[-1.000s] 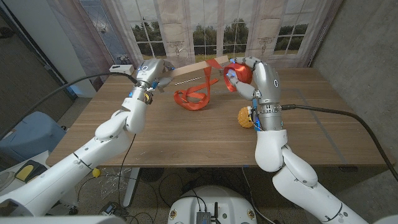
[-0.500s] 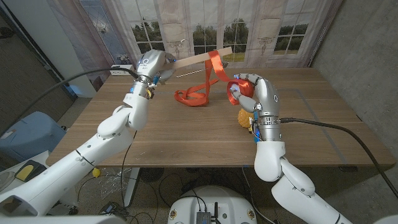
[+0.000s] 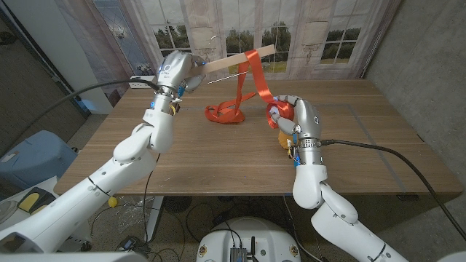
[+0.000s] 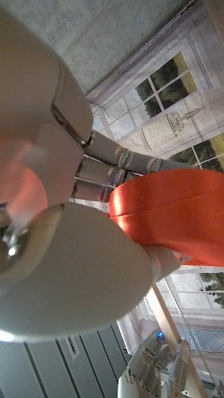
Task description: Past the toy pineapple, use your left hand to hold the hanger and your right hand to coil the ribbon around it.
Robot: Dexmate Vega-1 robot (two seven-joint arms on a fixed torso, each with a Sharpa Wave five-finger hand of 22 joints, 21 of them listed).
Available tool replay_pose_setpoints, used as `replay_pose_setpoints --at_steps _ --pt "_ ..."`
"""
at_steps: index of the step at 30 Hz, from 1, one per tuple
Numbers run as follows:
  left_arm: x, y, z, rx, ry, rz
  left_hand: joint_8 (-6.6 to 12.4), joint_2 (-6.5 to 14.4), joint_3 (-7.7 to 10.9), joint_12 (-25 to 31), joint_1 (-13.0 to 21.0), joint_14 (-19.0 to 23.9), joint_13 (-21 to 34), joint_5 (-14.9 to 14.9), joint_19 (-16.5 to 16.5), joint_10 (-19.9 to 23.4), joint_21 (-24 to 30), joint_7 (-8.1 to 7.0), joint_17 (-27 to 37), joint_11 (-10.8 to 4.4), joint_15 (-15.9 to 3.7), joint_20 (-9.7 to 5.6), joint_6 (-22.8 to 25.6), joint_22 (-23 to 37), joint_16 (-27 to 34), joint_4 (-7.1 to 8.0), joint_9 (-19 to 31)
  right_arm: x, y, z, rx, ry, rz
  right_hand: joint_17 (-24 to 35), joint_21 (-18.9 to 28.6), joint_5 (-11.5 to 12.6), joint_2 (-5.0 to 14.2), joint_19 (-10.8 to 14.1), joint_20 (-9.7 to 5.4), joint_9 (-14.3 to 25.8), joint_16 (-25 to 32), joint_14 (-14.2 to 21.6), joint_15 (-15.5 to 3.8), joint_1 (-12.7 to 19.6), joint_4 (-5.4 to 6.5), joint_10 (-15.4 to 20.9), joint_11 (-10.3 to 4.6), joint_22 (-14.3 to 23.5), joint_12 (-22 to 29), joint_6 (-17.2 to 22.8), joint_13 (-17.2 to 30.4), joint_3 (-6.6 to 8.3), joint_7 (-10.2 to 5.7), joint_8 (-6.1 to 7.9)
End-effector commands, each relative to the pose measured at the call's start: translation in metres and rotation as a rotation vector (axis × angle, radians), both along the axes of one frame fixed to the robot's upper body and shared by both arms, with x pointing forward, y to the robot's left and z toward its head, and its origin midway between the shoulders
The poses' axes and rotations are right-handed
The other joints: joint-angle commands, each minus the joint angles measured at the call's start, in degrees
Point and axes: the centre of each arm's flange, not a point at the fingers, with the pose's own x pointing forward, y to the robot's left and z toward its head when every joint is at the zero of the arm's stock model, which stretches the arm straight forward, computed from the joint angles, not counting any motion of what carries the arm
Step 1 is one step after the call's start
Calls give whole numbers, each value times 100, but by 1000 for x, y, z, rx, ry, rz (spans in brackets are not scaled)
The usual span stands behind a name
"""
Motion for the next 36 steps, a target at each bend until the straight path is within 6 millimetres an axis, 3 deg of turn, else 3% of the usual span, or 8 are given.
replay_pose_setpoints --at_steps 1,14,36 --pt "-13 1 -2 4 13 -71 27 776 91 -13 711 975 20 30 -28 83 36 7 28 -22 -1372 -320 176 6 10 49 416 34 -3 7 -42 32 -83 20 55 29 969 -16 -544 27 -37 912 -1186 1016 42 259 -249 -14 42 250 110 8 180 -32" --pt "-26 8 -5 -20 67 -192 17 775 96 -34 702 986 24 32 -40 105 59 7 48 -17 -1371 -323 180 5 -13 50 422 75 -2 36 -88 -1 -115 44 128 30 967 -47 -542 30 -76 924 -1186 1021 41 273 -259 -51 34 272 110 2 180 -53" --pt "-32 20 -13 -49 232 -354 -3 772 109 -73 698 991 52 33 -68 104 90 23 84 -13 -1371 -323 175 2 -53 43 437 124 2 101 -146 -65 -140 88 256 31 961 -89 -536 33 -132 958 -1186 1030 38 295 -252 -122 17 309 109 -7 175 -87"
